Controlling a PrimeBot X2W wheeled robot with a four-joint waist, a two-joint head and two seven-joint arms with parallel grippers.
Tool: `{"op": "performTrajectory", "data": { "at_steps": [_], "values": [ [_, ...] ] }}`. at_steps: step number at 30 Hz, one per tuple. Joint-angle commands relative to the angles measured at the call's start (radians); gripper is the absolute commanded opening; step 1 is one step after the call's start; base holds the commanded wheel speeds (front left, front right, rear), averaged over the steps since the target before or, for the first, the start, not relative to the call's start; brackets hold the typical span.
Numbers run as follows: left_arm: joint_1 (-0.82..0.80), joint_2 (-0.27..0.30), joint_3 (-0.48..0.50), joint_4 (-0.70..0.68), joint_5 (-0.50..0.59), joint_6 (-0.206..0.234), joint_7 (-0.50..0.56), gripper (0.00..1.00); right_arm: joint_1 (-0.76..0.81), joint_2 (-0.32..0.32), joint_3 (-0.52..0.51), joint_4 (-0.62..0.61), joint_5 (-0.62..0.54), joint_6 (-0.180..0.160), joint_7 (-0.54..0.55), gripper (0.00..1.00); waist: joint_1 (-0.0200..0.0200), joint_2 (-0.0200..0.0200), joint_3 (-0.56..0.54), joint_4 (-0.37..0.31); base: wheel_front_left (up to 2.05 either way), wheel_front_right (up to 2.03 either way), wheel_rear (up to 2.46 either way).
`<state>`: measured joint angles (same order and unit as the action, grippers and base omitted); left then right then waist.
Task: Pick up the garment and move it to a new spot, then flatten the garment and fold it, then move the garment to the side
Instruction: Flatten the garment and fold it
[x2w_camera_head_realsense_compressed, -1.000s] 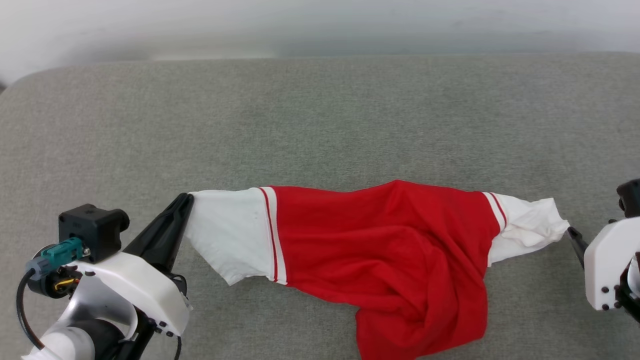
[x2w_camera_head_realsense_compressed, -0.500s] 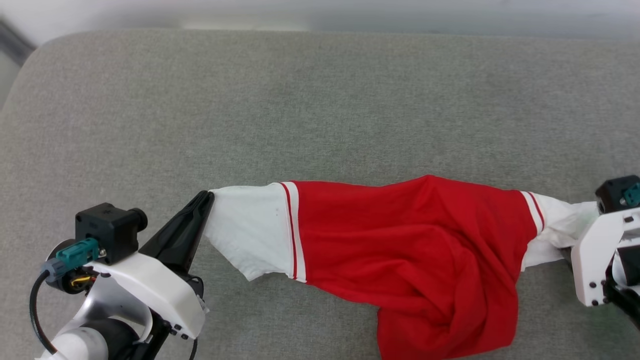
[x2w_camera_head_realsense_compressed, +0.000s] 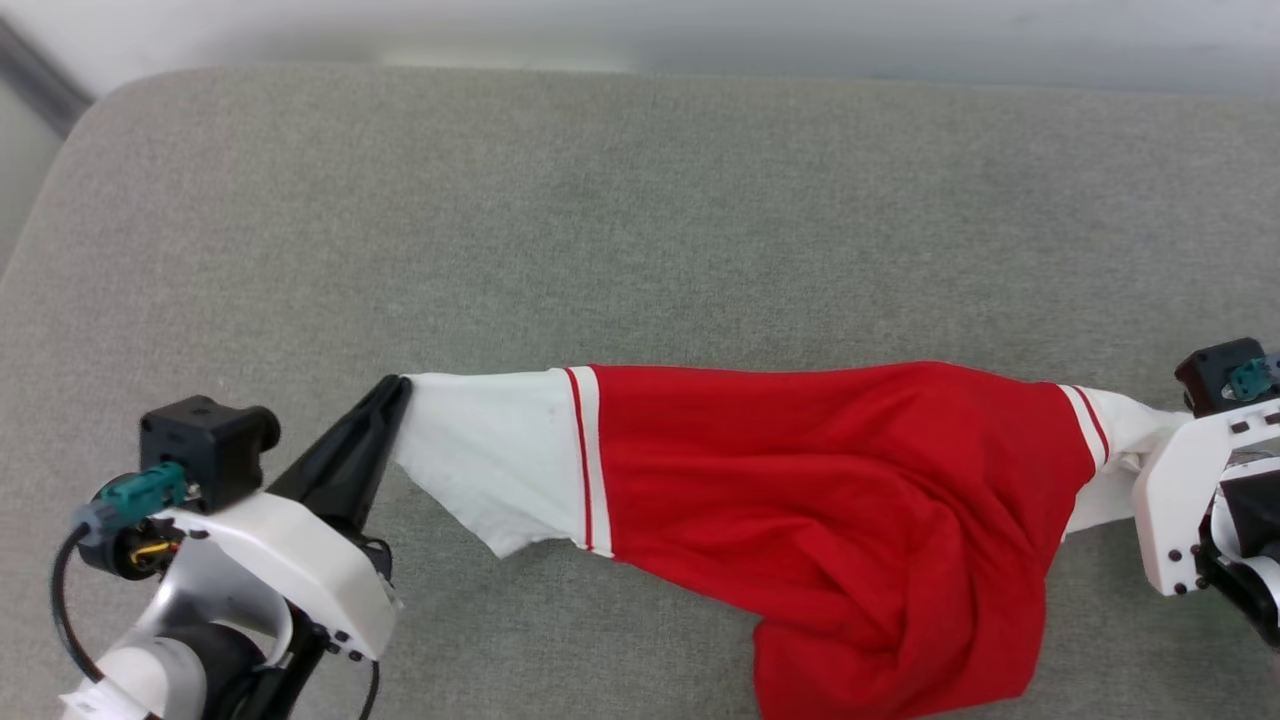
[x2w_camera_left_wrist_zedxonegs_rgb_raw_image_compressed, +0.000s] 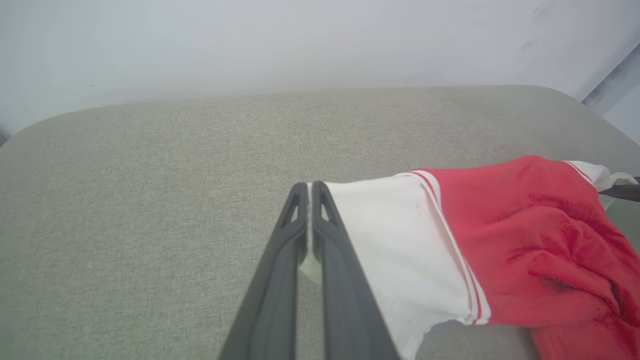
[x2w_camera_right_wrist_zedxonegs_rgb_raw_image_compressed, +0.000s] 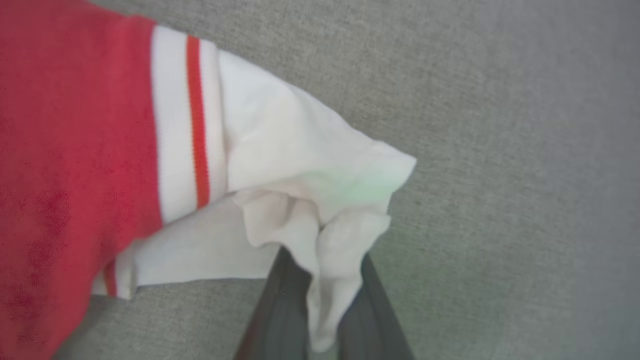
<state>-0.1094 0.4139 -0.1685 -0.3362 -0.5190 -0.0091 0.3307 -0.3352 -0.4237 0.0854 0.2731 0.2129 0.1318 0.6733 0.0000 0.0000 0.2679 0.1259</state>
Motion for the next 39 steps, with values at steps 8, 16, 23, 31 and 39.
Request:
{"op": "performTrajectory", "data": {
  "at_steps": [8,16,23,31,39],
  "values": [
    [-0.057,0.042,0.07,-0.003,-0.002,-0.002,-0.045,0.0,-0.104,-0.077,0.033,-0.059,0.027,-0.002,-0.141,0.0,0.0,0.0,-0.121,-0.057,0.0,0.0,0.0],
    [-0.145,0.107,0.161,-0.021,0.004,-0.001,-0.074,0.0,-0.253,-0.159,0.102,-0.175,0.103,-0.002,-0.301,0.0,0.0,0.0,-0.198,-0.102,0.0,0.0,0.0],
    [-0.217,0.159,0.24,-0.042,-0.005,0.001,-0.09,0.0,-0.353,-0.21,0.166,-0.265,0.162,-0.002,-0.43,0.0,0.0,0.0,-0.247,-0.132,0.0,0.0,0.0],
    [-0.263,0.198,0.324,-0.066,-0.024,0.015,-0.105,0.0,-0.399,-0.239,0.196,-0.375,0.19,-0.002,-0.546,0.0,0.0,0.0,-0.267,-0.158,0.0,0.0,0.0],
    [-0.307,0.235,0.336,-0.045,-0.055,-0.001,-0.073,0.0,-0.442,-0.27,0.244,-0.375,0.194,-0.002,-0.542,0.0,0.0,0.0,-0.225,-0.175,0.0,0.0,0.0]
  ]
}}
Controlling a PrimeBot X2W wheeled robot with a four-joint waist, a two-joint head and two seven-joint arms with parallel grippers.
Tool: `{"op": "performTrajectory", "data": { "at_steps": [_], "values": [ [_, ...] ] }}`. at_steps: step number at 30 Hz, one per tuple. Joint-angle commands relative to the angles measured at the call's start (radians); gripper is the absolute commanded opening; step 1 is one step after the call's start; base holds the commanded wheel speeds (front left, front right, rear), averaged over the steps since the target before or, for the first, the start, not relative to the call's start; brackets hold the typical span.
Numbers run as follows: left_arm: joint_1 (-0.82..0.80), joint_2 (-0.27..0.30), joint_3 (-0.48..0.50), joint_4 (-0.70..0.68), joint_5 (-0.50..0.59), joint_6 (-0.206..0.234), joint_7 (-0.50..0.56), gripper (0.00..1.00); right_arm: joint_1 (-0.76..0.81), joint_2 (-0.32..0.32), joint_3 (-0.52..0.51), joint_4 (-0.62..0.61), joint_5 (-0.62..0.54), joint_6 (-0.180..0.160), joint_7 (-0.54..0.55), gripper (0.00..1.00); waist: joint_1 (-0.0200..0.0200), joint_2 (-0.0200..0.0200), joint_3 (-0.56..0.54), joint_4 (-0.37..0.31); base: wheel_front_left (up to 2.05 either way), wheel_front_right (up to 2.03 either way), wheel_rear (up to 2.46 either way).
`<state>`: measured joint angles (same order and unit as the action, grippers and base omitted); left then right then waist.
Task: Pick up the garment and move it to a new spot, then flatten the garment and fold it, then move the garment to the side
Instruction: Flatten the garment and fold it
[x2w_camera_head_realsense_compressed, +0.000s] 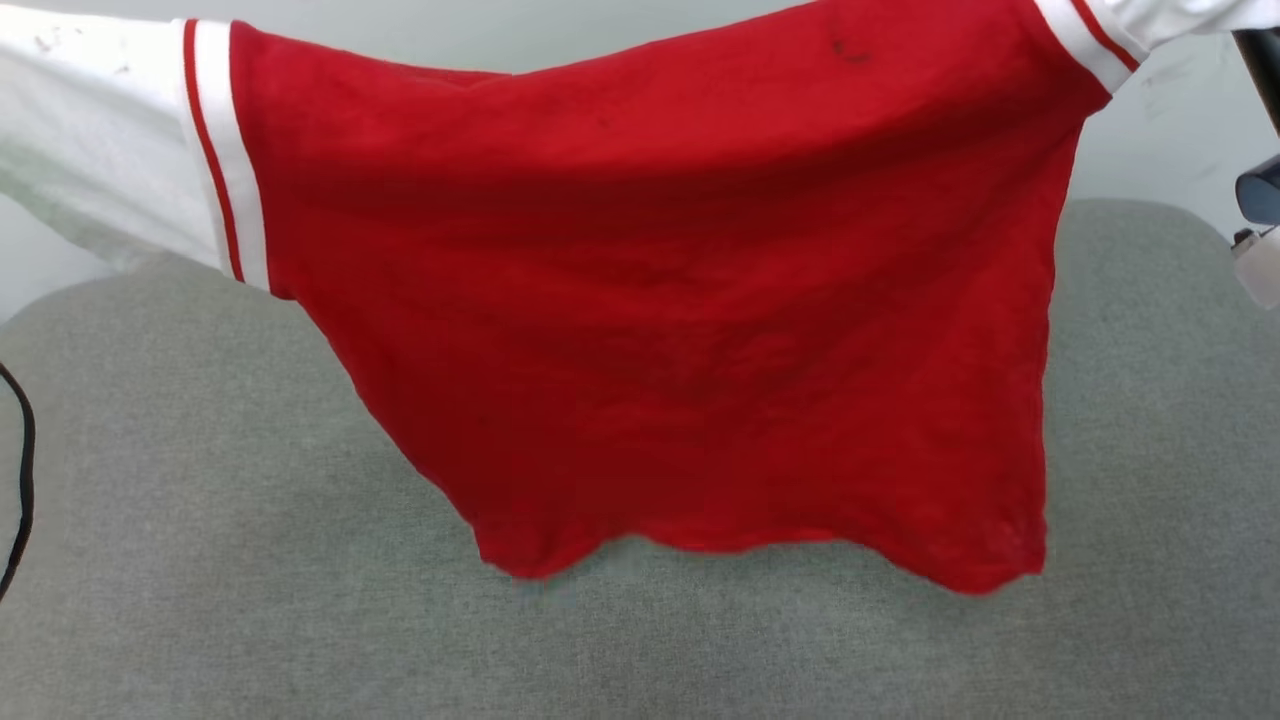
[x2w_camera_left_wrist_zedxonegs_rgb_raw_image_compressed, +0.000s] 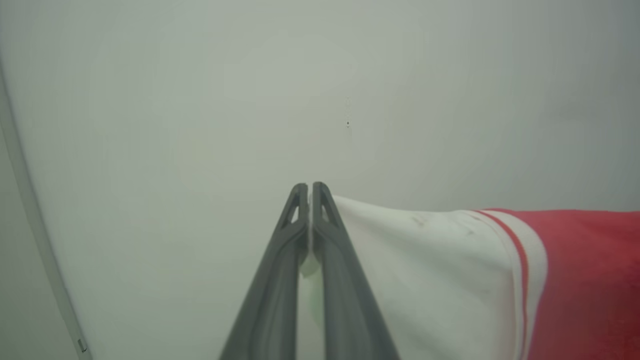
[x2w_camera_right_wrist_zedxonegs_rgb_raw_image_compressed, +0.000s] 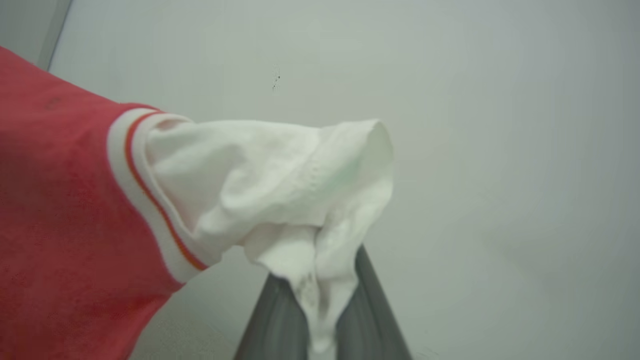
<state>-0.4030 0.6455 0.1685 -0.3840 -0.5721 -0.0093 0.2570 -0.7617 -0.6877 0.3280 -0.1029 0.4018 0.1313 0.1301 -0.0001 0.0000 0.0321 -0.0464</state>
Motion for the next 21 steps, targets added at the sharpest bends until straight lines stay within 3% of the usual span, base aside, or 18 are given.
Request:
{"op": "performTrajectory", "data": {
  "at_steps": [1,14,21],
  "values": [
    [-0.03,0.01,-0.007,0.014,-0.006,-0.009,0.005,0.0,-0.034,-0.012,0.013,0.005,0.002,-0.001,0.002,0.0,0.0001,0.0,0.022,-0.004,0.0,0.0,0.0],
    [-0.437,0.057,-0.161,0.281,-0.019,-0.092,0.022,0.0,-0.374,-0.044,0.185,0.189,-0.002,-0.001,0.038,0.0,0.0001,0.0,0.279,0.004,0.0,0.0,0.0],
    [-0.821,0.041,-0.28,0.524,0.035,-0.113,-0.045,0.0,-0.666,-0.025,0.283,0.357,-0.027,-0.001,0.047,0.0,0.0001,0.0,0.465,0.024,0.0,0.0,0.0]
  ]
}}
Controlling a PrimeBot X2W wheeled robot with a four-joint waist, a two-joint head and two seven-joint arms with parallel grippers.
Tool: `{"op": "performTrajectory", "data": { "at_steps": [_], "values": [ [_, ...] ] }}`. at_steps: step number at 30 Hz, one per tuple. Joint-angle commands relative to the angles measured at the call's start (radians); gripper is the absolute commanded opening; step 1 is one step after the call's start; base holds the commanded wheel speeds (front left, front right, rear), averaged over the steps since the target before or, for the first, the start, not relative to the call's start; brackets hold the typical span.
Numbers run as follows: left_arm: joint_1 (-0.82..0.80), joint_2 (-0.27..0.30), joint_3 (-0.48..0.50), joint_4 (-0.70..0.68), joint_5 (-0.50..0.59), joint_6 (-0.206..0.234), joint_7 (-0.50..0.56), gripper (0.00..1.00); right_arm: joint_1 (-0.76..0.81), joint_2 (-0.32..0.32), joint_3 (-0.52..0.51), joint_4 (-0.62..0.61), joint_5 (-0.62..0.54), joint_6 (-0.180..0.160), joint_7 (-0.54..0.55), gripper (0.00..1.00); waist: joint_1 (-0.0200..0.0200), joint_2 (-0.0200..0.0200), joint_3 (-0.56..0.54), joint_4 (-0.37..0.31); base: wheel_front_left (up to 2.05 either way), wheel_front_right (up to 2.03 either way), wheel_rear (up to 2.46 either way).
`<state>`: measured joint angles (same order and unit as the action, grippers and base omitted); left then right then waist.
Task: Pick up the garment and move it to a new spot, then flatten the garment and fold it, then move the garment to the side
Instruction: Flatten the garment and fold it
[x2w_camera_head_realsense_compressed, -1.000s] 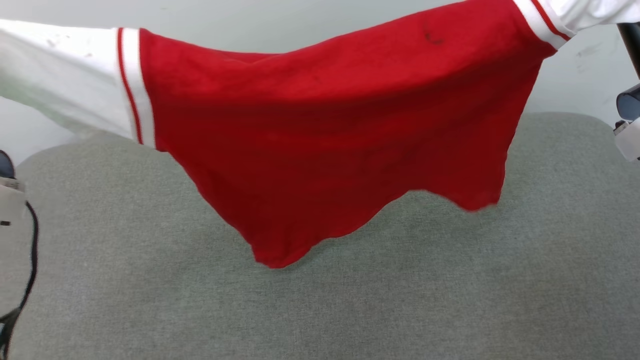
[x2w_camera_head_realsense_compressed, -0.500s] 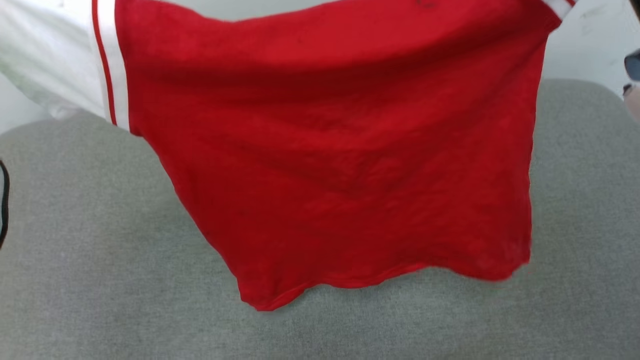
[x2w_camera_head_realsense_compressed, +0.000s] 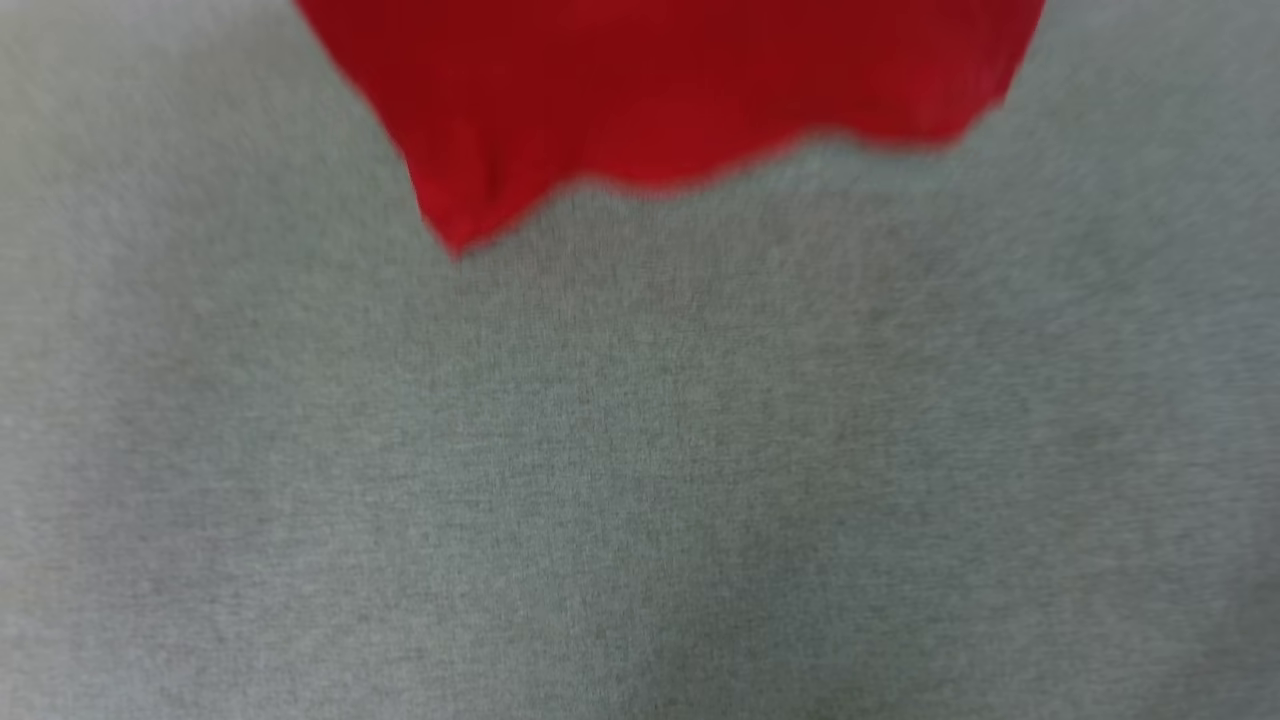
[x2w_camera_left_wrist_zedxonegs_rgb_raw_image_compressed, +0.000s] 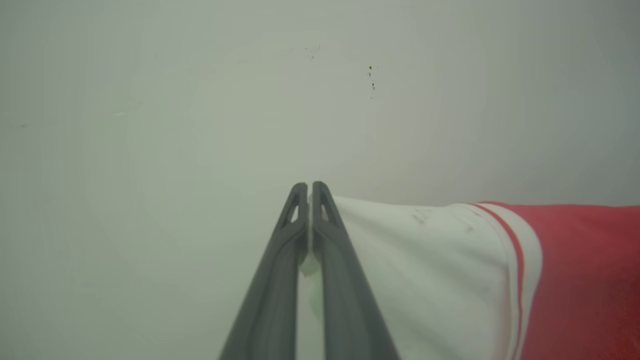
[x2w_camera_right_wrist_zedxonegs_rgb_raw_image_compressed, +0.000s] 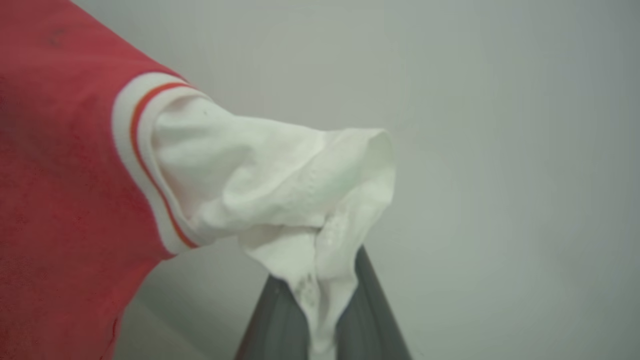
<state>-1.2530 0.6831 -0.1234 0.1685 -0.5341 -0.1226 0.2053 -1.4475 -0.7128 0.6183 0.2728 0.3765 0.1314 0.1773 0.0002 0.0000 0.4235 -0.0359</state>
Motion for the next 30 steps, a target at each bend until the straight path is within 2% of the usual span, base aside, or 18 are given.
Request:
{"op": "performTrajectory", "data": {
  "at_steps": [1,9,14,21,30],
  "values": [
    [-0.024,-0.003,-0.001,0.013,0.006,-0.001,-0.01,0.0,-0.02,0.007,0.002,0.011,-0.005,-0.001,-0.004,0.0,-0.0002,0.0,0.096,0.017,0.0,0.0,0.0],
    [-0.376,-0.083,-0.083,0.31,0.053,-0.005,-0.183,0.0,-0.273,0.079,0.03,0.257,-0.085,-0.001,-0.038,0.0,-0.0002,0.0,0.235,0.043,0.0,0.0,0.0],
    [-0.462,-0.15,-0.124,0.455,0.062,-0.006,-0.31,0.0,-0.323,0.141,-0.017,0.405,-0.169,-0.001,-0.1,0.0,-0.0002,0.0,0.279,0.065,0.0,0.0,0.0],
    [-0.356,-0.214,-0.237,0.547,0.004,-0.007,-0.427,0.0,-0.21,0.205,-0.05,0.543,-0.217,-0.001,-0.199,0.0,-0.0002,0.0,0.271,0.081,0.0,0.0,0.0],
    [-0.014,-0.211,-0.335,0.512,-0.098,-0.007,-0.468,0.0,0.034,0.209,-0.006,0.6,-0.183,-0.001,-0.303,0.0,-0.0002,0.0,0.163,0.096,0.0,0.0,0.0]
  ]
}}
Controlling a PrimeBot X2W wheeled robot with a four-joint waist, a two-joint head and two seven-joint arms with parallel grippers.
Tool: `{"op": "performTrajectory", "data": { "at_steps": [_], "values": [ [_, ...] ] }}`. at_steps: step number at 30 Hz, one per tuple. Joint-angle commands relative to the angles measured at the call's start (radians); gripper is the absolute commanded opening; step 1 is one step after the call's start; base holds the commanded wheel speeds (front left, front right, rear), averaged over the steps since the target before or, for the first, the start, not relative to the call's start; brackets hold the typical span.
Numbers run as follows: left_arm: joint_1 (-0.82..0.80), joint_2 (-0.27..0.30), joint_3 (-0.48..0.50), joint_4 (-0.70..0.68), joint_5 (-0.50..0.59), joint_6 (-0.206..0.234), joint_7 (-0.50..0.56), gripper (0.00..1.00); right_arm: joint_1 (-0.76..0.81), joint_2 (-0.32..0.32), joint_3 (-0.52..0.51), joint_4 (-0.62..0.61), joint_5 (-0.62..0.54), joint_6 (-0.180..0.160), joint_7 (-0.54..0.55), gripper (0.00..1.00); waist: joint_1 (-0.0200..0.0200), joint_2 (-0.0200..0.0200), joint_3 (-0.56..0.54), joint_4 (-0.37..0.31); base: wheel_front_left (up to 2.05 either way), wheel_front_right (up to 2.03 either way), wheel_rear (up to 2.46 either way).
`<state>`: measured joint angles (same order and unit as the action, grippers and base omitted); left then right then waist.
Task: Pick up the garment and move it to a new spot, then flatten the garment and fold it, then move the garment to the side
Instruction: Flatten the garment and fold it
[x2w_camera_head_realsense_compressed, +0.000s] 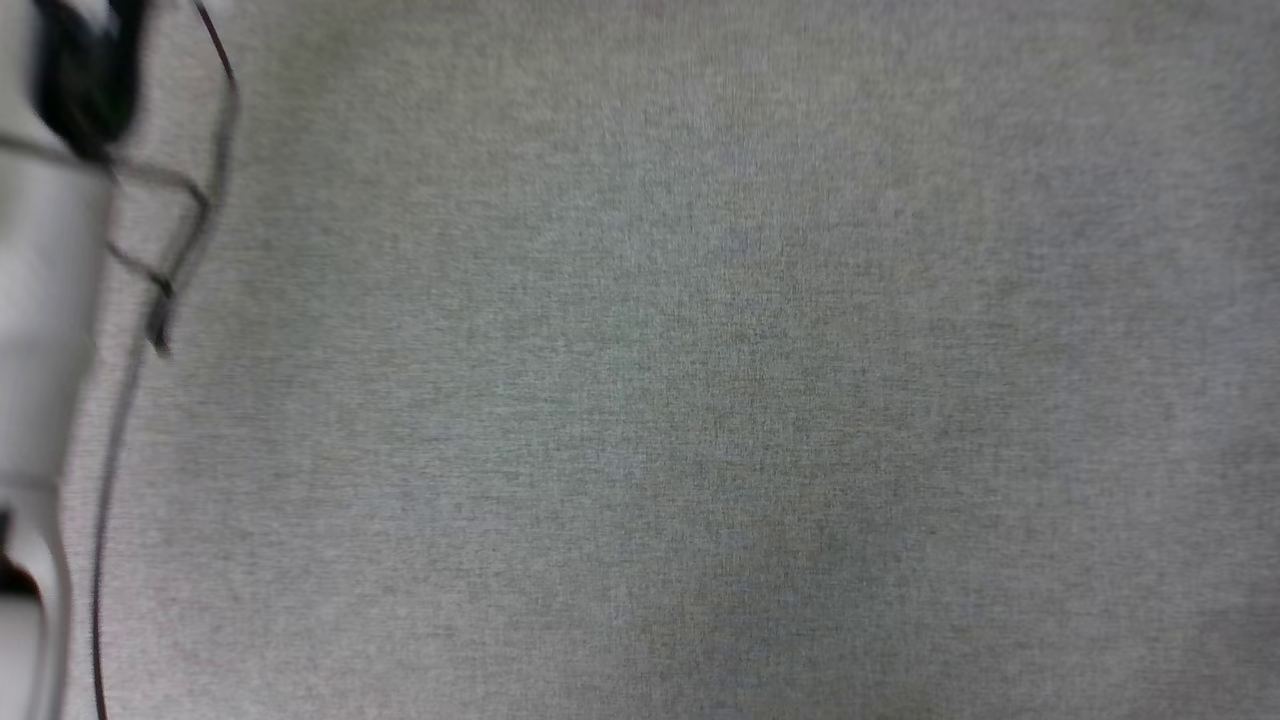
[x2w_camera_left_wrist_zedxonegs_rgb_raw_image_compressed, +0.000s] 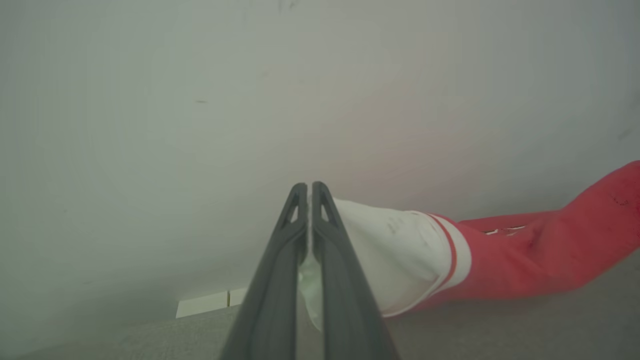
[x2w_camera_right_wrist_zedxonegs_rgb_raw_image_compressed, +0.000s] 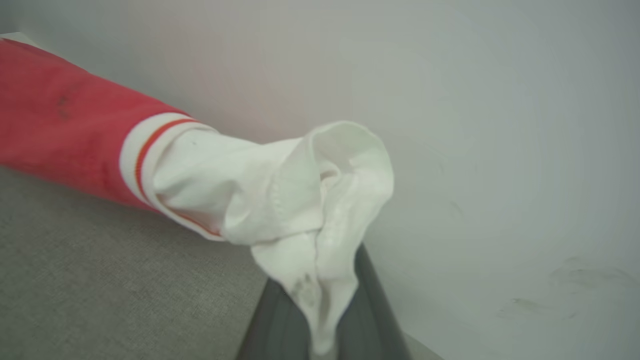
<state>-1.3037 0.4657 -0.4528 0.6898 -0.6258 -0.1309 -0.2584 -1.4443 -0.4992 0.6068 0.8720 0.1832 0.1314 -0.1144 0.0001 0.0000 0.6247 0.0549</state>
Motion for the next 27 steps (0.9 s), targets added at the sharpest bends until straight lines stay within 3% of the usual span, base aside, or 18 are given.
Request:
{"op": "performTrajectory", "data": {
  "at_steps": [1,15,27],
  "values": [
    [0.083,0.009,-0.017,-0.02,-0.012,0.002,-0.006,0.0,0.065,-0.009,0.018,-0.002,0.019,-0.001,-0.022,0.0,-0.0001,0.0,-0.057,0.006,0.0,0.0,0.0],
    [0.708,0.086,-0.093,-0.177,-0.091,0.011,0.025,0.0,0.526,-0.144,0.226,-0.189,0.171,-0.001,-0.057,0.0,-0.0001,0.0,-0.298,0.013,0.0,0.0,0.0],
    [1.02,0.165,-0.126,-0.359,-0.149,0.087,0.117,0.0,0.796,-0.262,0.257,-0.387,0.241,-0.001,-0.014,0.0,-0.0001,0.0,-0.42,0.009,0.0,0.0,0.0]
  ]
}}
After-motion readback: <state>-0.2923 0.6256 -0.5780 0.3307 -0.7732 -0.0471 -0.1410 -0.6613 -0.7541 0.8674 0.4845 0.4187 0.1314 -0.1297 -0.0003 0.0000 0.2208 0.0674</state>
